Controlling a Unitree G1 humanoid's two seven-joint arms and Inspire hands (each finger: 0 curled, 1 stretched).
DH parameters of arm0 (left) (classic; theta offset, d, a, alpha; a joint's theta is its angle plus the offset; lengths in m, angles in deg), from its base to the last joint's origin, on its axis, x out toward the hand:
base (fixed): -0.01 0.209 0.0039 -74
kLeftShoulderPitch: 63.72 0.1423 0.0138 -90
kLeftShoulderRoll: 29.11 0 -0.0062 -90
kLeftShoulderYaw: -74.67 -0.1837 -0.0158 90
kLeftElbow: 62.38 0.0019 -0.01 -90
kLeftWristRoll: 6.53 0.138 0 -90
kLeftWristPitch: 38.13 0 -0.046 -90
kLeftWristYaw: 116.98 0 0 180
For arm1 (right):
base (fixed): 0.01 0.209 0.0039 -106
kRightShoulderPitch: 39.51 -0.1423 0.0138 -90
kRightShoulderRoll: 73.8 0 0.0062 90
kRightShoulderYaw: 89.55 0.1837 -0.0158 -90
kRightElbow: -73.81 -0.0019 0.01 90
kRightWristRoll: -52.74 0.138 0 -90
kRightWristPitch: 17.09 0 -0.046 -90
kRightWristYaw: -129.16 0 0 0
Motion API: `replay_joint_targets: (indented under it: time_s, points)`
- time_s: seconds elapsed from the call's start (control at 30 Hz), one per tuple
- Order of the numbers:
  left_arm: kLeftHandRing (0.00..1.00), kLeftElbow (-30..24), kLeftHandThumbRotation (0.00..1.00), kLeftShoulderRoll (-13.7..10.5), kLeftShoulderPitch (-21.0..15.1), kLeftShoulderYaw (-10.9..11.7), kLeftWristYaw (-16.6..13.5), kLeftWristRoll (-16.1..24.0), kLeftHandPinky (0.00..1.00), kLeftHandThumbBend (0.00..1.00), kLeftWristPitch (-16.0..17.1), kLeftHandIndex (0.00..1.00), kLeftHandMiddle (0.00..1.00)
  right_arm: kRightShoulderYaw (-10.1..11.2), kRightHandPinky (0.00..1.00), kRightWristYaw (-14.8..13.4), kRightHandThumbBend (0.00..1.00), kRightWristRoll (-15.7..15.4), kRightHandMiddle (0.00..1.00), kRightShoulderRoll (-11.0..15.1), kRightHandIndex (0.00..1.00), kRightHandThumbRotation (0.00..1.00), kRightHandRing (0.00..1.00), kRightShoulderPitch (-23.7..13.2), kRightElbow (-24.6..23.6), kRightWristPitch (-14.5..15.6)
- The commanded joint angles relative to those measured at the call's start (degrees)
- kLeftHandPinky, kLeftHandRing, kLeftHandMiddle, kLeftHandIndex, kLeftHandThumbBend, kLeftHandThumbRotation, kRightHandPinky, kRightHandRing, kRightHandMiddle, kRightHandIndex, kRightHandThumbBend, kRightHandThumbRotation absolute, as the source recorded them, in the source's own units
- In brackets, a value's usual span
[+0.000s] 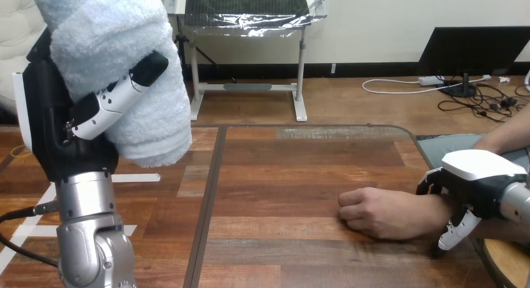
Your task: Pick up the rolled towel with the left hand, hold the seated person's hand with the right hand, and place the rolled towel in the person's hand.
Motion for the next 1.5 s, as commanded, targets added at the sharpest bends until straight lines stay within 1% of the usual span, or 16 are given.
replay_joint_targets:
  time_s: [0.0, 0.17, 0.27, 0.3, 0.57, 0.67, 0.77, 0.87, 0.9, 1.0, 1.13, 1.33, 1.47]
  points:
    - [0.28, -3.0, 0.0, 0.0, -2.7, -0.2, 0.2, 0.0, 0.22, 0.53, 0.5, 0.38, 0.34, 2.0, 0.56, -2.0, 1.0, 0.2, 0.81, 1.9, 0.82, 0.28, 0.77, -0.8, -0.3, 0.2]
    - [0.28, -3.0, 0.0, -0.1, -2.7, -0.2, 0.4, -0.3, 0.22, 0.53, 0.6, 0.38, 0.34, 1.9, 0.61, -2.6, 1.0, 0.2, 0.82, 1.8, 0.83, 0.27, 0.79, -0.9, 0.2, 0.0]
    - [0.28, -3.0, 0.0, 0.0, -2.8, -0.2, 0.5, -0.5, 0.22, 0.53, 0.7, 0.38, 0.34, 1.7, 0.66, -2.8, 1.0, 0.2, 0.83, 1.9, 0.83, 0.26, 0.81, -0.9, 0.5, -0.4]
    - [0.28, -3.0, 0.0, 0.0, -2.8, -0.2, 0.5, -0.6, 0.22, 0.53, 0.6, 0.38, 0.34, 1.7, 0.69, -2.9, 1.0, 0.2, 0.83, 1.9, 0.84, 0.26, 0.82, -1.0, 0.7, -0.5]
    - [0.27, -3.4, 0.0, 0.1, -2.7, -0.2, 0.1, -0.5, 0.22, 0.53, 0.2, 0.38, 0.34, 1.5, 0.76, -2.8, 1.0, 0.0, 0.85, 2.0, 0.84, 0.26, 0.84, -1.1, 0.7, -0.5]
    - [0.27, -3.4, 0.0, 0.1, -2.7, -0.2, 0.1, -0.5, 0.22, 0.53, 0.3, 0.38, 0.34, 1.5, 0.76, -2.4, 1.0, 0.0, 0.85, 2.0, 0.84, 0.25, 0.84, -1.1, 0.4, -0.1]
    - [0.27, -3.4, 0.0, 0.1, -2.7, -0.2, 0.0, -0.4, 0.22, 0.53, 0.3, 0.38, 0.34, 1.5, 0.73, -2.2, 1.0, 0.1, 0.85, 2.0, 0.84, 0.24, 0.83, -1.0, 0.2, 0.1]
    - [0.27, -3.5, 0.0, 0.1, -2.7, -0.2, -0.1, -0.4, 0.22, 0.53, 0.2, 0.38, 0.34, 1.5, 0.69, -2.3, 1.0, 0.0, 0.84, 2.0, 0.83, 0.23, 0.82, -1.0, 0.2, 0.0]
    - [0.27, -3.6, 0.0, 0.2, -2.6, -0.2, -0.1, -0.3, 0.22, 0.53, 0.2, 0.38, 0.33, 1.5, 0.66, -2.4, 1.0, 0.0, 0.83, 2.0, 0.83, 0.22, 0.81, -0.9, 0.1, 0.0]
    - [0.27, -3.6, 0.0, 0.1, -2.6, -0.3, -0.1, -0.4, 0.22, 0.53, 0.2, 0.38, 0.33, 1.4, 0.63, -2.4, 1.0, -0.1, 0.82, 2.0, 0.83, 0.21, 0.79, -0.9, 0.1, -0.1]
    - [0.27, -3.9, 0.0, 0.1, -2.5, -0.3, 0.0, -0.7, 0.21, 0.53, 0.0, 0.38, 0.34, 1.3, 0.61, -2.3, 1.0, 0.0, 0.81, 2.1, 0.82, 0.19, 0.77, -1.0, 0.3, -0.3]
    - [0.27, -3.8, 0.0, 0.1, -2.5, -0.2, -0.1, -0.2, 0.21, 0.52, 0.2, 0.38, 0.34, 1.4, 0.58, -2.3, 1.0, 0.0, 0.8, 1.7, 0.81, 0.17, 0.75, -1.0, 0.6, 0.3]
    - [0.27, -4.1, 0.0, 0.3, -2.5, -0.3, -0.4, -0.4, 0.22, 0.52, -0.4, 0.38, 0.34, 1.3, 0.56, -2.0, 1.0, -0.1, 0.79, 1.7, 0.8, 0.16, 0.73, -1.0, 0.5, 0.8]
